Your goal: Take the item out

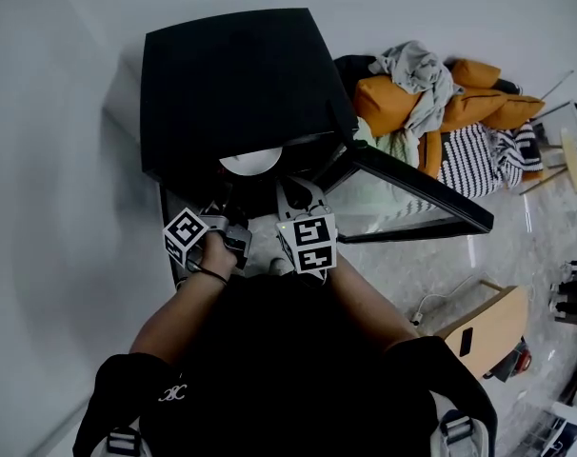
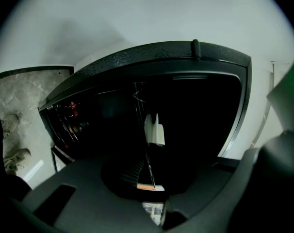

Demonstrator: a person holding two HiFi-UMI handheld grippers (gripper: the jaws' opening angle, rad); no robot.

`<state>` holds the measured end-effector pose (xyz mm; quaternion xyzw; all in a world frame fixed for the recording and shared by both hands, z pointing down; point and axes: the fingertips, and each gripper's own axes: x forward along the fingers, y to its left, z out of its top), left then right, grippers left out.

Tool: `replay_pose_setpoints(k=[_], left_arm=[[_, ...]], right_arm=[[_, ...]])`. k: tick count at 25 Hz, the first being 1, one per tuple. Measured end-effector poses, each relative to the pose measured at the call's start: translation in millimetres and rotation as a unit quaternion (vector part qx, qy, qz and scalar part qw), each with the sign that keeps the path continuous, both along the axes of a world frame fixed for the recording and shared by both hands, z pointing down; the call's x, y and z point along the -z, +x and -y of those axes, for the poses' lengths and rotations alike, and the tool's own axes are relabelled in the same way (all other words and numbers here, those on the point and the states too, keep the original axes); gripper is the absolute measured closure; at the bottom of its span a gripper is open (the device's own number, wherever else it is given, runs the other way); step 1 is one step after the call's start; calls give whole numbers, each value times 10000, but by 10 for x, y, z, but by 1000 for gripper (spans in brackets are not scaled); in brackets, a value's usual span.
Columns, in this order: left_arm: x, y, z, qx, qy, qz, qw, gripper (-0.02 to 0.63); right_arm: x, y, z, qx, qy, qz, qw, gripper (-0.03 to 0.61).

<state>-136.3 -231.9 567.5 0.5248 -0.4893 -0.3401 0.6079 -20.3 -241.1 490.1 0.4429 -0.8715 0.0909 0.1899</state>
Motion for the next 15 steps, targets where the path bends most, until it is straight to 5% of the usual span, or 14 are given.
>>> replay_pose_setpoints(k=[5,9,12,15], left_arm=[[-18,13,-54,-53,-18,-5,10000,568],[-21,31,-49,-88,-34,-15,10000,568],[-29,28,-49,-106,-30,-34,9999,568],[-38,31,-46,-122,-1,-55,9999,568]], right_arm=[[-127,-94,108,-392,-779,974,9914,571],[-148,-137,129,-633,-1855,2192,9558,547],[-245,-108,183,-997,-2675,3163,9047,474],[-345,-57,256,-1393,-3478,4290,8219,436]])
